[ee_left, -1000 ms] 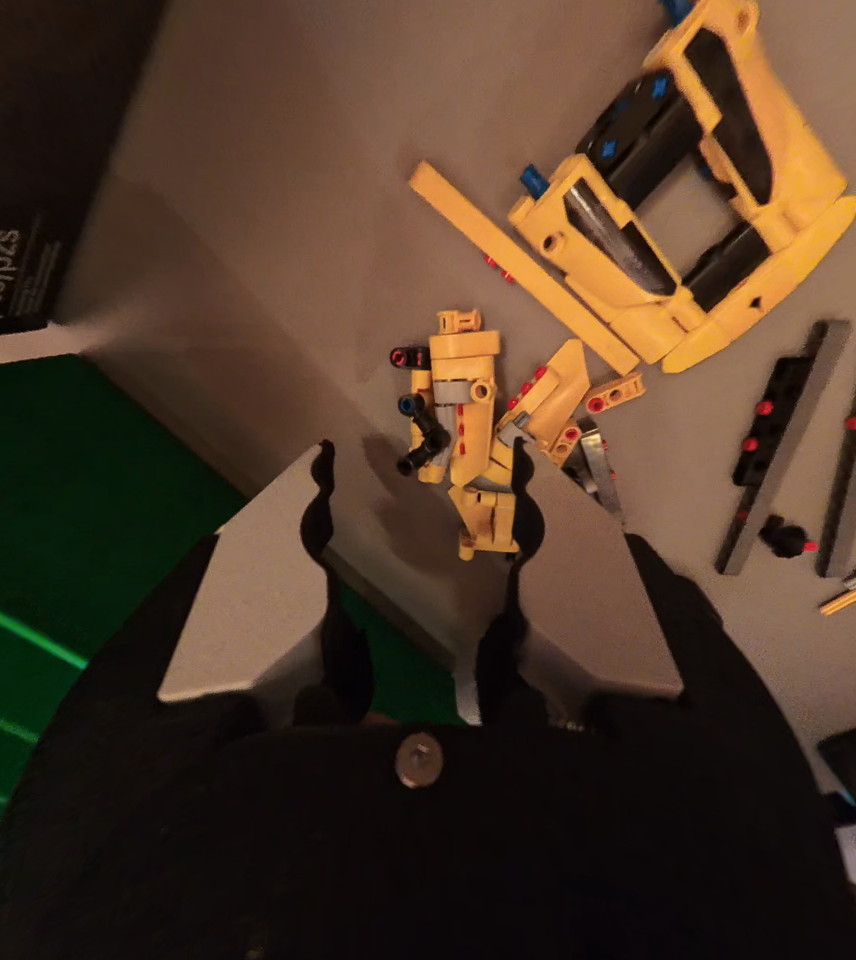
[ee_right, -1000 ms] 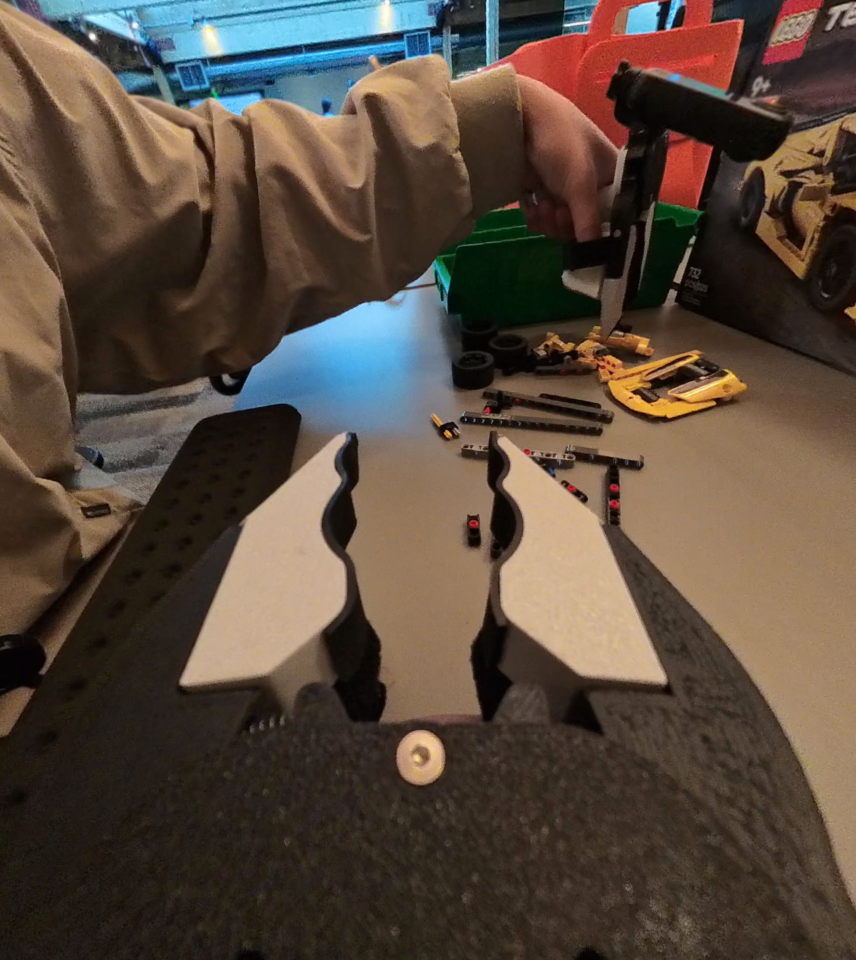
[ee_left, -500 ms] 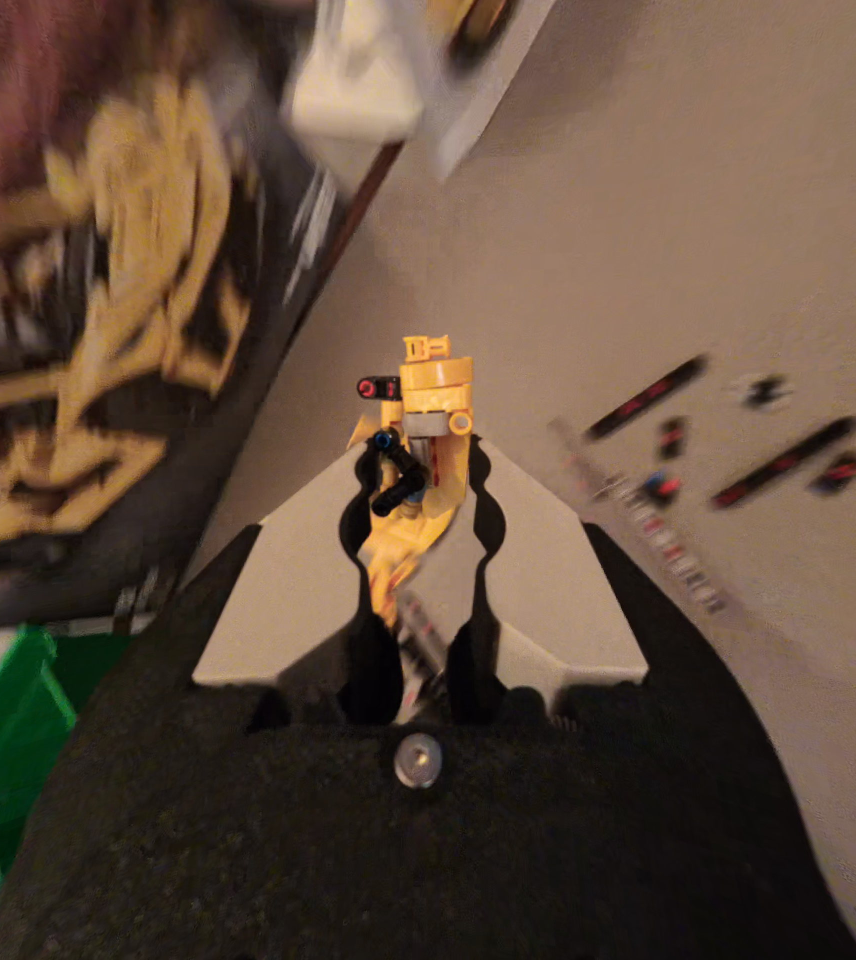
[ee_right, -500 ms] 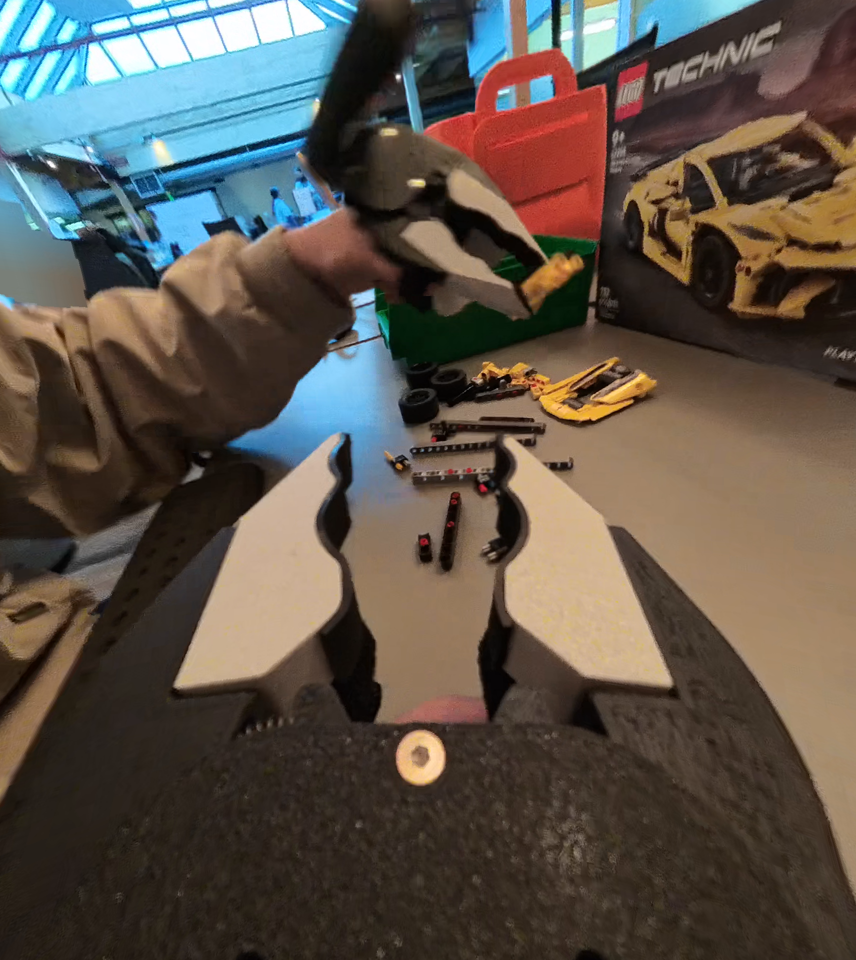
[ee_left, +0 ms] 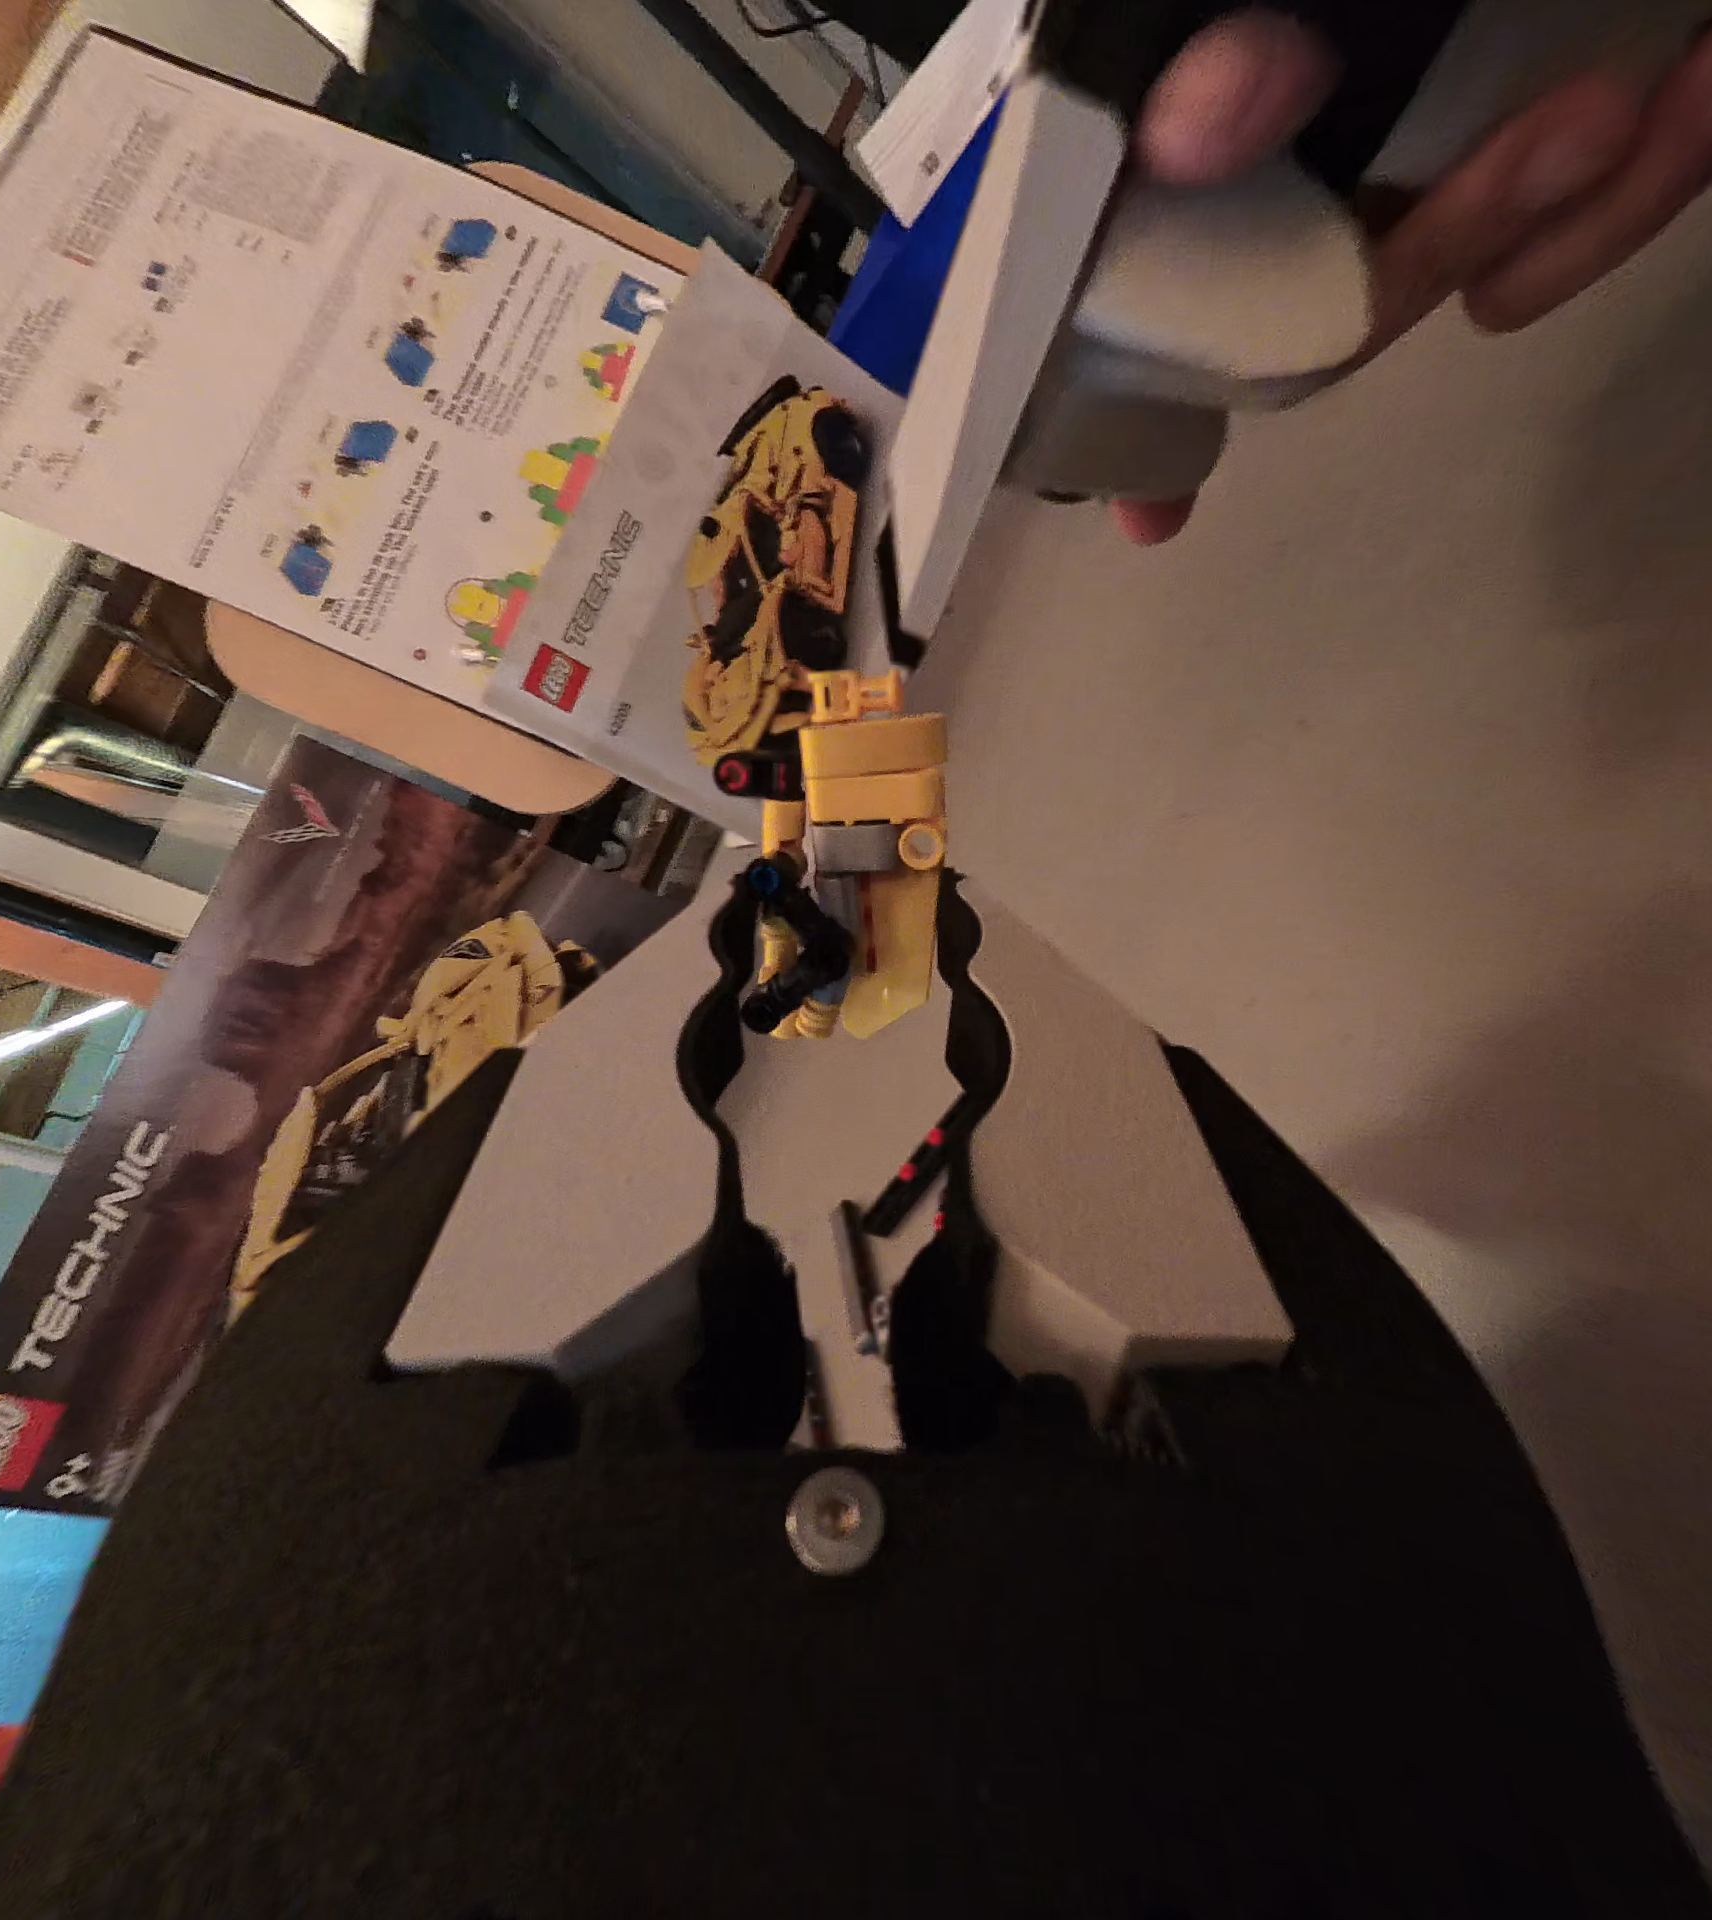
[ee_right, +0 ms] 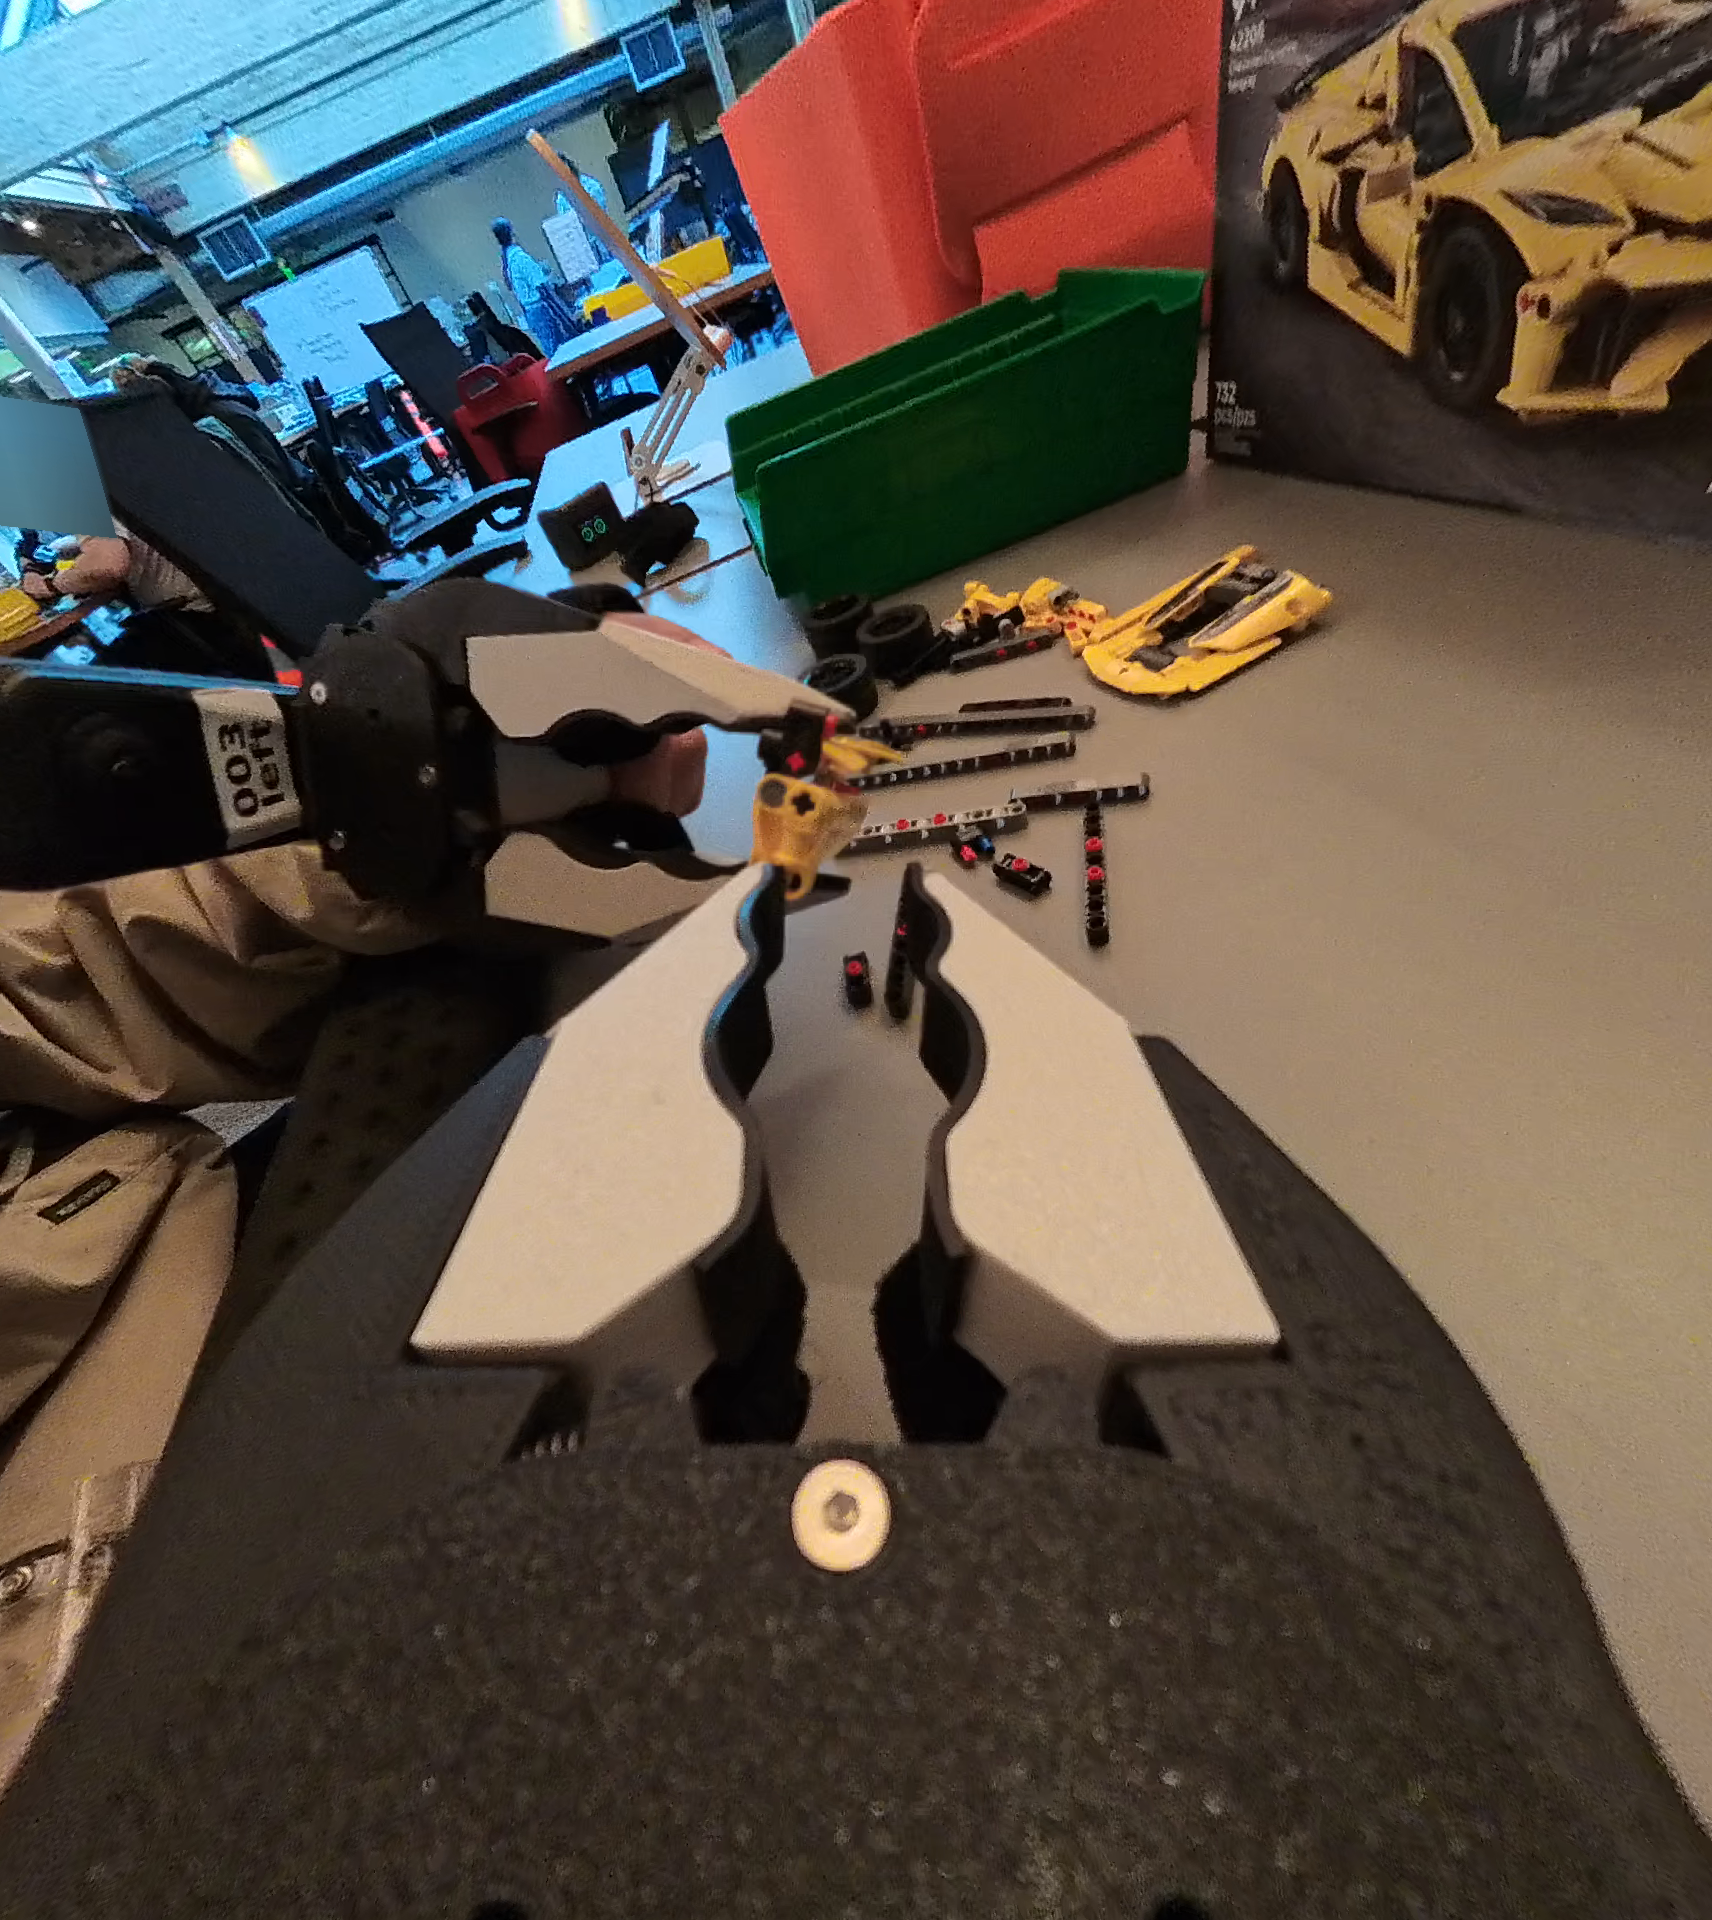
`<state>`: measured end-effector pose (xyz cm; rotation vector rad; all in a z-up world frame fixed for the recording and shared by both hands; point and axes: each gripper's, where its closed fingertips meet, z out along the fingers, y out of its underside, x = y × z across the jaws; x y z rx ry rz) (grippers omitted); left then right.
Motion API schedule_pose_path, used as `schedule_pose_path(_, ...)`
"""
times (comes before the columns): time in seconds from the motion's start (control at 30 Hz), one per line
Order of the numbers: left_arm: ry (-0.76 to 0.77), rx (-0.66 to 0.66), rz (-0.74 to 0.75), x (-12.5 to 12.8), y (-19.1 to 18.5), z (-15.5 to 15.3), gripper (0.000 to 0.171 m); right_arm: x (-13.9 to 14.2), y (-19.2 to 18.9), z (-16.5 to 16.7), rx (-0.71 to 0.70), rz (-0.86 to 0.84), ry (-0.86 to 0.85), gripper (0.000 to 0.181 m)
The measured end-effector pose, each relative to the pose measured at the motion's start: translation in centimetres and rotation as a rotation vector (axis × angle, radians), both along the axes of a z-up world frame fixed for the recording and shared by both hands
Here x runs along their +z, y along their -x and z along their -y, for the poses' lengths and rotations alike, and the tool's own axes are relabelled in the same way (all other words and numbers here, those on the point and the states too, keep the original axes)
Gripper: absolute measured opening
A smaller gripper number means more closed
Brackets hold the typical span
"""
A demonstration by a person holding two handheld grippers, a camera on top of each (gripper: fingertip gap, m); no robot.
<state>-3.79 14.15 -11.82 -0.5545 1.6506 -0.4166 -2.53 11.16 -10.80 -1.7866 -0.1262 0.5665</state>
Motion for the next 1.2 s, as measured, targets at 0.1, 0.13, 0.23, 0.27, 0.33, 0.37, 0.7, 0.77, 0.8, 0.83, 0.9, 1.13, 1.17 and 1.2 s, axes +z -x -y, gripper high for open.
schedule_pose_path(0.1,-0.085,0.033,0.022,-0.1,-0.1,-0.2,0.035,-0.5,0.1,-0.3,0.006,0.0,0.01,0.02)
schedule_pose_path(0.13,-0.086,0.044,0.016,-0.2,-0.2,-0.3,0.035,-0.4,0.3,-0.4,0.011,-0.003,0.002,0.02)
schedule_pose_path(0.23,-0.084,0.049,0.012,-0.2,-0.2,-0.6,0.035,-0.2,0.6,-0.5,0.023,0.0,-0.012,0.02)
schedule_pose_path(0.27,-0.084,0.048,0.005,-0.4,-0.2,-0.6,0.035,-0.3,0.6,-0.6,0.021,0.005,-0.009,0.02)
schedule_pose_path(0.33,-0.102,0.036,-0.003,-0.8,-0.2,-0.4,0.035,-0.3,0.6,-0.8,0.017,-0.002,-0.016,0.019)
schedule_pose_path(0.37,-0.119,0.034,0.004,-0.8,-0.1,-0.3,0.035,-0.1,0.7,-0.8,0.024,-0.022,-0.023,0.018)
schedule_pose_path(0.7,-0.15,0.033,0.016,-0.4,0.2,0.1,0.035,0.2,1.2,-0.9,0.046,-0.035,-0.055,0.013)
schedule_pose_path(0.77,-0.18,0.042,0.017,-0.6,0.2,0.0,0.035,0.1,1.2,-0.9,0.041,-0.06,-0.027,0.008)
schedule_pose_path(0.8,-0.195,0.04,0.013,-0.7,0.2,0.1,0.035,-0.2,1.1,-1.0,0.041,-0.06,-0.007,0.007)
schedule_pose_path(0.83,-0.201,0.039,0.012,-0.9,0.2,0.1,0.035,-0.4,1.0,-0.9,0.043,-0.056,0.006,0.007)
schedule_pose_path(0.9,-0.182,0.038,0.012,-0.8,0.2,0.3,0.035,-0.4,0.8,-0.9,0.04,-0.062,0.007,0.007)
schedule_pose_path(1.13,0.583,-0.054,-0.013,1.9,0.9,0.2,0.056,1.3,-0.1,-0.4,0.058,-0.264,-0.049,0.006)
schedule_pose_path(1.17,0.708,-0.069,-0.018,2.4,0.9,-0.2,0.057,1.6,-0.6,-0.4,0.043,-0.29,-0.063,0.006)
schedule_pose_path(1.2,0.824,-0.081,-0.019,2.8,1.0,-0.8,0.059,2.1,-1.1,-0.2,0.028,-0.323,-0.085,0.006)
